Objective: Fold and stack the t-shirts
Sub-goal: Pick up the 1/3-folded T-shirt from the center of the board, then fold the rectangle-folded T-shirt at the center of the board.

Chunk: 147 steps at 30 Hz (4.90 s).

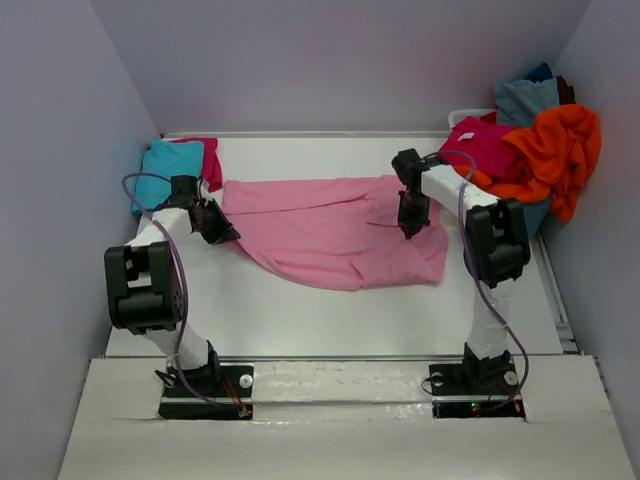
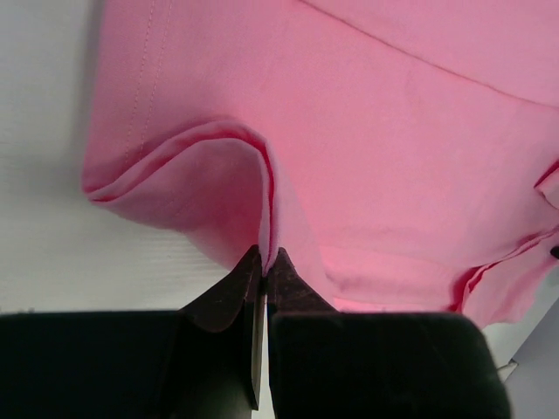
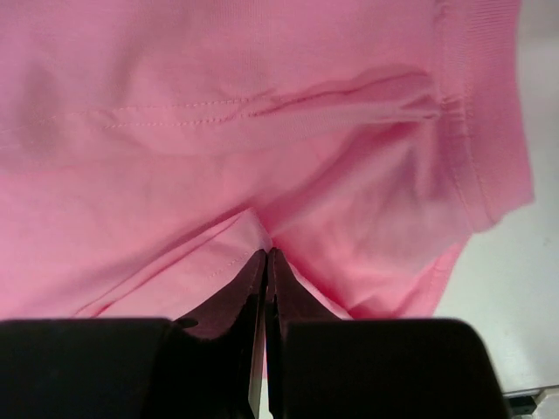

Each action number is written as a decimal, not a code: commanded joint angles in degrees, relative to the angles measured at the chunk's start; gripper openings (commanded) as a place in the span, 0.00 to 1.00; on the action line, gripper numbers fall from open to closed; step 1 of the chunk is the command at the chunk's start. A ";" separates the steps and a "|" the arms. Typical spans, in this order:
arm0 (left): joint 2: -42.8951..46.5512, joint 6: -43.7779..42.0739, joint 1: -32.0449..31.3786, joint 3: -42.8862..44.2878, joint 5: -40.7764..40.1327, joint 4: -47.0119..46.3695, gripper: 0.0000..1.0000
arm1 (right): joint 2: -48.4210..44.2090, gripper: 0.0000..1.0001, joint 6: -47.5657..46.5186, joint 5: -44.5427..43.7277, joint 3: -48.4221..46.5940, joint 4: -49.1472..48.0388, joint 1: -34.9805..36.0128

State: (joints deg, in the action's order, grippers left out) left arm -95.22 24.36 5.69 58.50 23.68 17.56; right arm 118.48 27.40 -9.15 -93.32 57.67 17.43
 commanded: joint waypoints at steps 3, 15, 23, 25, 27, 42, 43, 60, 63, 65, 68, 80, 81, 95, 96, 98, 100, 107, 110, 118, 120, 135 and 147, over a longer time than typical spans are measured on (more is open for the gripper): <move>7.68 -1.16 -0.16 0.12 -5.21 3.00 0.06 | -8.17 0.07 0.90 -4.82 -7.48 4.90 0.15; 10.23 -1.68 -0.16 2.67 -9.44 6.69 0.06 | -7.03 0.07 1.43 -7.28 -16.45 8.07 0.15; 8.56 -1.51 -0.16 5.48 -10.32 7.84 0.06 | -4.83 0.07 1.52 -9.13 -20.93 9.65 0.15; 7.77 -1.25 -0.16 6.45 -10.41 8.01 0.06 | -4.22 0.07 1.52 -9.57 -23.30 10.00 0.15; 7.16 -0.90 -0.16 7.59 -10.59 8.19 0.06 | -3.43 0.07 1.61 -9.57 -24.80 10.53 -0.38; -0.93 0.34 -0.16 16.29 -11.38 9.42 0.06 | 2.98 0.07 1.78 -10.81 -39.22 13.70 -3.19; -1.37 0.42 -0.16 16.73 -11.38 9.42 0.06 | 3.25 0.07 1.78 -10.89 -39.83 13.87 -3.19; -11.82 1.48 -0.16 24.46 -11.20 10.39 0.06 | 8.08 0.07 2.40 -10.01 -46.60 13.52 -6.01; -13.50 1.74 -0.16 27.18 -10.94 10.56 0.06 | 9.05 0.07 2.31 -9.93 -48.09 13.52 -6.53; -14.55 1.83 -0.16 28.24 -11.02 10.91 0.06 | 9.40 0.07 2.14 -9.75 -49.06 13.43 -6.53; -15.52 1.92 -0.16 30.26 -11.03 11.35 0.06 | 9.93 0.07 2.05 -9.75 -49.68 13.17 -7.06; -19.30 1.92 -0.68 33.61 -11.81 12.32 0.06 | 11.69 0.07 0.99 -9.22 -49.77 10.10 -8.64; -19.56 1.83 -0.68 33.61 -11.82 12.32 0.06 | 11.95 0.07 0.90 -9.14 -49.85 10.09 -8.64; -20.53 1.92 -0.68 33.43 -12.34 12.14 0.07 | 13.62 0.07 0.02 -8.43 -46.43 6.76 -8.64; -20.53 1.92 -0.68 33.43 -12.34 12.06 0.09 | 13.71 0.07 0.11 -8.52 -46.34 6.67 -8.64; -20.62 1.92 -0.68 33.43 -12.52 12.14 0.24 | 13.71 0.07 -0.15 -8.61 -45.73 6.23 -8.64; -20.62 1.74 -0.68 33.52 -12.69 12.32 0.38 | 13.89 0.07 -0.15 -8.34 -45.64 6.05 -8.64; -19.13 1.83 -1.21 33.61 -14.45 12.32 0.73 | 13.89 0.07 -0.24 -7.73 -44.15 5.52 -8.64; -17.73 1.74 -1.73 33.35 -15.24 11.88 0.74 | 13.80 0.07 -0.24 -7.55 -43.79 5.52 -8.64; -14.03 0.78 -2.97 34.14 -17.88 12.50 0.74 | 13.54 0.07 -0.42 -7.55 -42.91 5.17 -8.64; -12.02 0.08 -3.58 34.05 -18.85 11.97 0.75 | 13.54 0.07 -0.33 -7.55 -42.65 5.17 -8.64; -7.26 -1.51 -7.01 33.79 -15.16 12.06 0.78 | 7.82 0.07 -0.68 -4.74 -36.06 2.80 -8.64; -10.51 -2.21 -9.74 32.38 -12.70 14.17 0.78 | 13.09 0.07 -0.59 -5.97 -40.36 4.82 -8.64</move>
State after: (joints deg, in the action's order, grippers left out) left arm -105.60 23.00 -3.60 91.46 10.11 30.94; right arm 130.56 27.38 -14.17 -129.91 63.20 9.26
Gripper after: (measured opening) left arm 0.778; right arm 0.074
